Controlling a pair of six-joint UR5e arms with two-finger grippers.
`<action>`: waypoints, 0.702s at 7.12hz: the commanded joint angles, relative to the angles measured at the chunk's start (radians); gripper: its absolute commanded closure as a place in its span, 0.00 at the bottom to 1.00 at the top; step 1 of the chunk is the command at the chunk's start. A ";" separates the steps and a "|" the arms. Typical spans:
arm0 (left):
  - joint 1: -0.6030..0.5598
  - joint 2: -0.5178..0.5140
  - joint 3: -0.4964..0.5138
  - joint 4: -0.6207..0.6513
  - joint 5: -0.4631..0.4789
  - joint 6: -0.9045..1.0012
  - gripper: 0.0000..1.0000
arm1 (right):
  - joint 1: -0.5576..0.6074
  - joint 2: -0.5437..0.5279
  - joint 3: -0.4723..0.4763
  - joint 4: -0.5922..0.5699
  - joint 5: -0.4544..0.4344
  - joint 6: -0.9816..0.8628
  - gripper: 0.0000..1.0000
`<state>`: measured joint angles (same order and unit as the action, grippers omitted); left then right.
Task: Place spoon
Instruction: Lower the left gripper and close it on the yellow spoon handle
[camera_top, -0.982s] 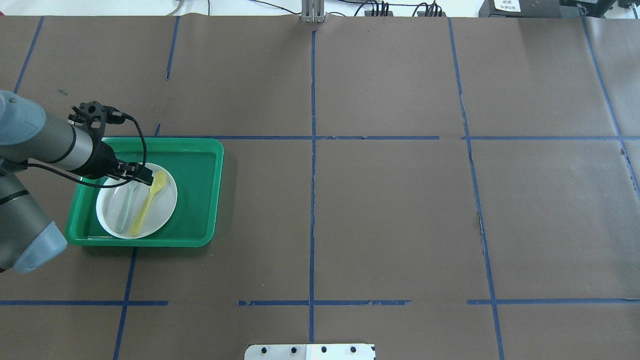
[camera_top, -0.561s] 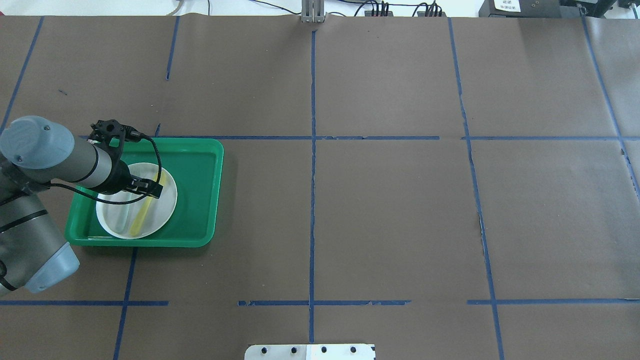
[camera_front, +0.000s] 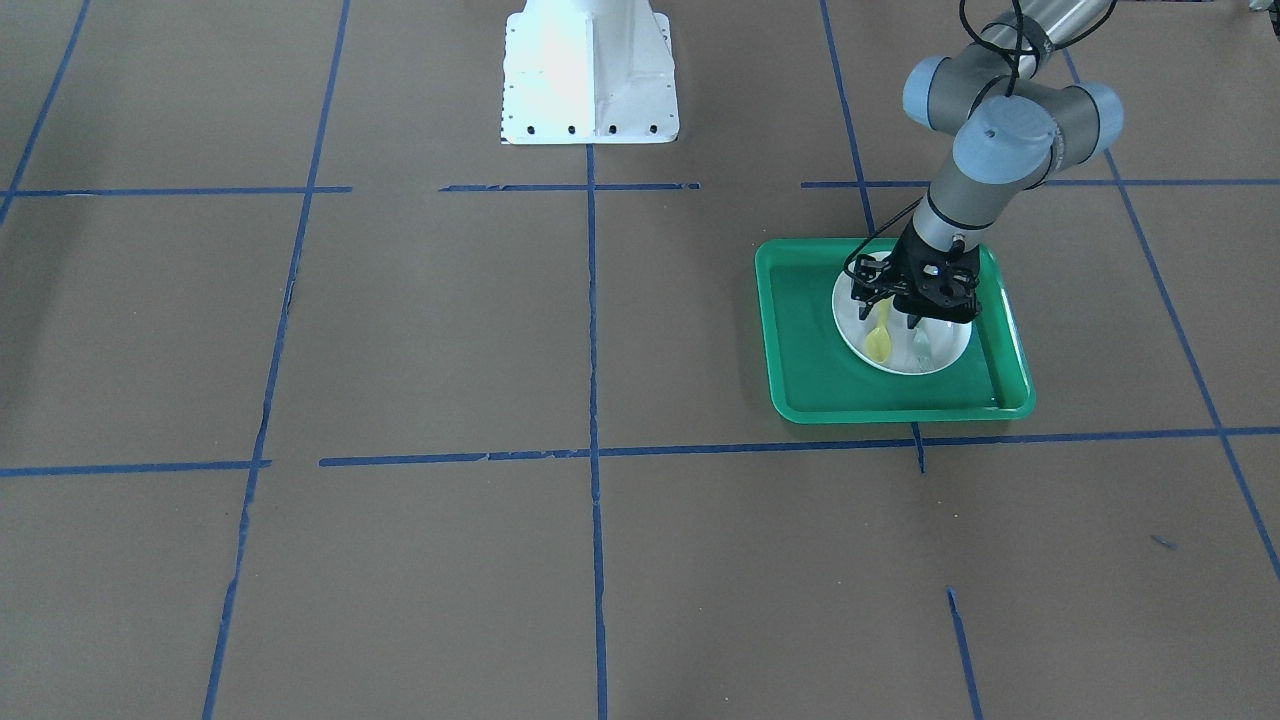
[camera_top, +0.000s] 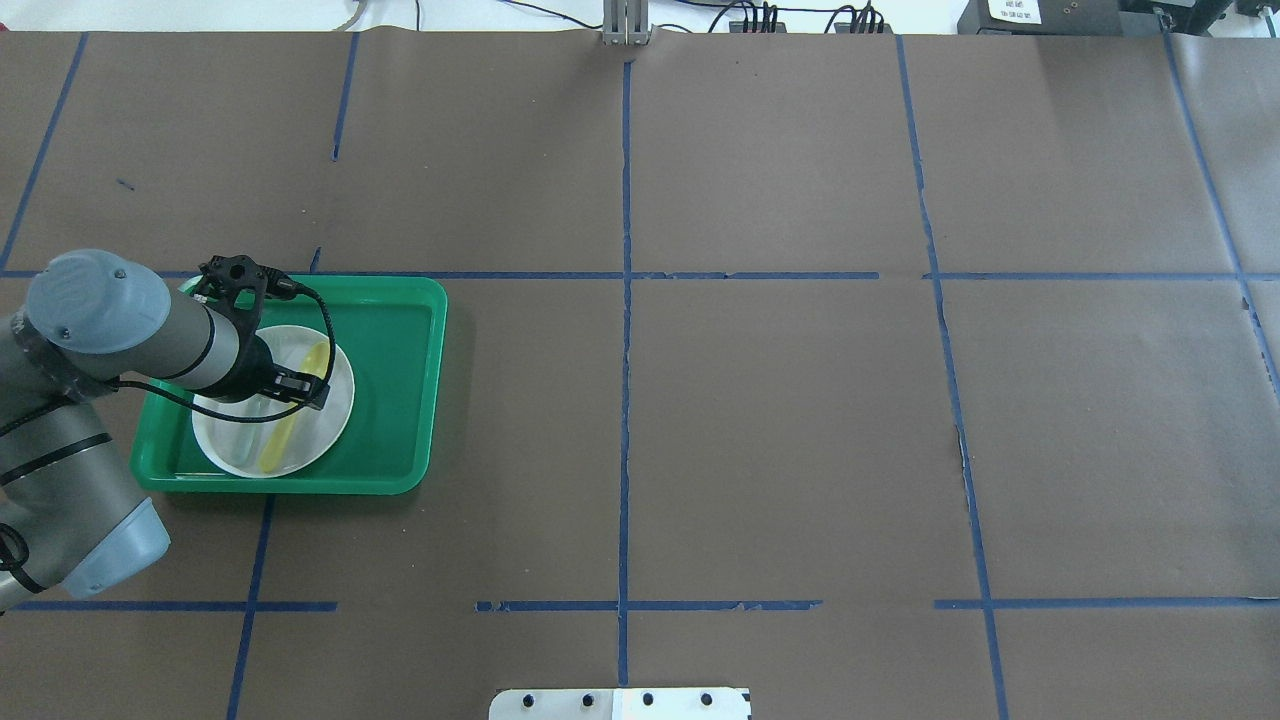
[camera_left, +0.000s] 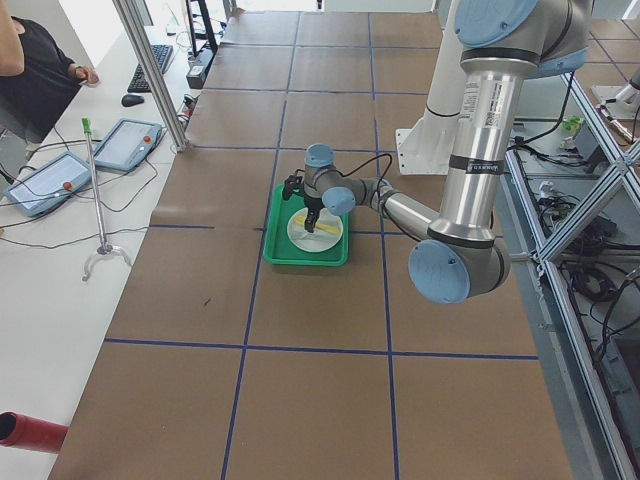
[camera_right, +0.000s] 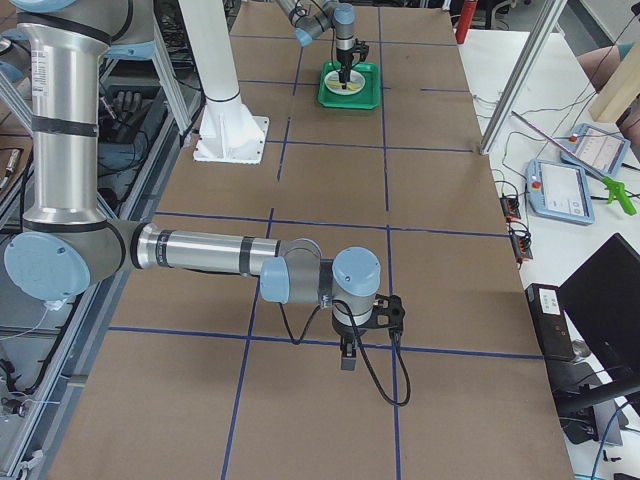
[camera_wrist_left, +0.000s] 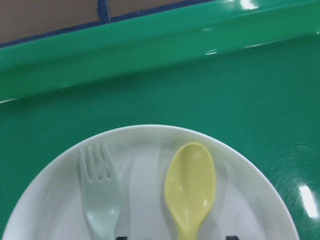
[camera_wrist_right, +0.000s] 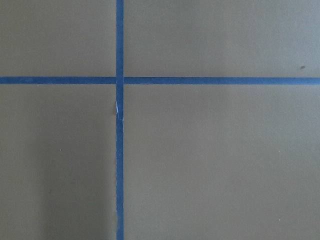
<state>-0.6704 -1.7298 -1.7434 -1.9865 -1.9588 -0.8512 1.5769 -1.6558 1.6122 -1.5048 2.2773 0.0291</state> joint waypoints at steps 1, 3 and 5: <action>0.011 0.001 -0.001 0.002 -0.002 0.001 0.53 | 0.000 -0.001 0.000 0.000 0.001 0.000 0.00; 0.005 0.001 -0.020 0.024 -0.018 0.000 1.00 | 0.000 -0.001 0.000 0.000 0.001 0.000 0.00; 0.002 -0.005 -0.030 0.044 -0.052 0.000 1.00 | 0.000 -0.001 0.000 0.000 0.001 0.000 0.00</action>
<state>-0.6643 -1.7323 -1.7631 -1.9513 -1.9970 -0.8513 1.5769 -1.6565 1.6122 -1.5048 2.2779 0.0291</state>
